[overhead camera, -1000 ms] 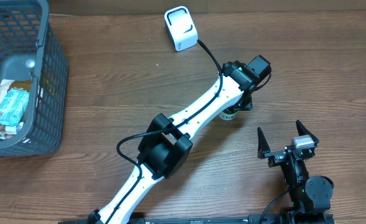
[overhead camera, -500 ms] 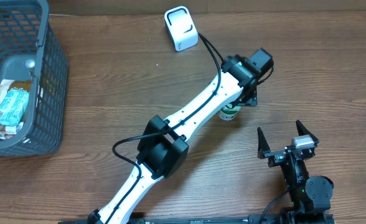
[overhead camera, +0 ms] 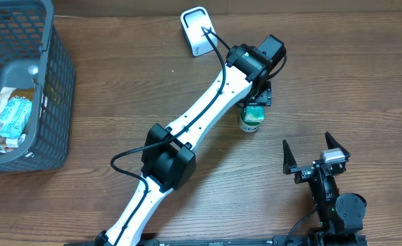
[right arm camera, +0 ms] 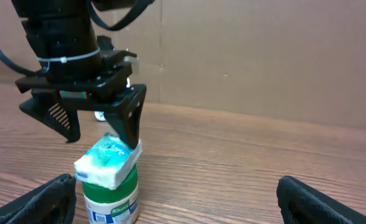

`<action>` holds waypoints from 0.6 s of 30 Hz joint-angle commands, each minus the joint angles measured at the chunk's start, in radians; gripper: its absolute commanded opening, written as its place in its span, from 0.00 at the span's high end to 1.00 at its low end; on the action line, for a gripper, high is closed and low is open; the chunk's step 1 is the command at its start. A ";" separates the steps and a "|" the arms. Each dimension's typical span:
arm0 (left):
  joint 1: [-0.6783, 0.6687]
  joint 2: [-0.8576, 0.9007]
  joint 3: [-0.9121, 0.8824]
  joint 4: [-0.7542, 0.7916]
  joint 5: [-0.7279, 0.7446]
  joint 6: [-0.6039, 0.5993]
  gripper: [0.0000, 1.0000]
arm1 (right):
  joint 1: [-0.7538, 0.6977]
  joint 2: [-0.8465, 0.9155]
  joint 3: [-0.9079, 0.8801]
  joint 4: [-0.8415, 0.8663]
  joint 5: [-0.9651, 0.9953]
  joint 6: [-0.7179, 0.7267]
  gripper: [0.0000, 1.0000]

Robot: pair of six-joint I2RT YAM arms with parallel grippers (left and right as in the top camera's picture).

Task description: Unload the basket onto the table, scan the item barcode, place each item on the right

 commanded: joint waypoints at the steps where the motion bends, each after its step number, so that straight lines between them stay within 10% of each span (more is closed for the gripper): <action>1: -0.004 -0.020 -0.017 0.001 0.047 0.064 0.22 | 0.004 -0.007 -0.010 0.003 -0.006 -0.004 0.00; 18: 0.003 -0.020 -0.017 -0.023 0.122 0.222 0.29 | 0.004 -0.007 -0.010 0.003 -0.006 -0.004 0.00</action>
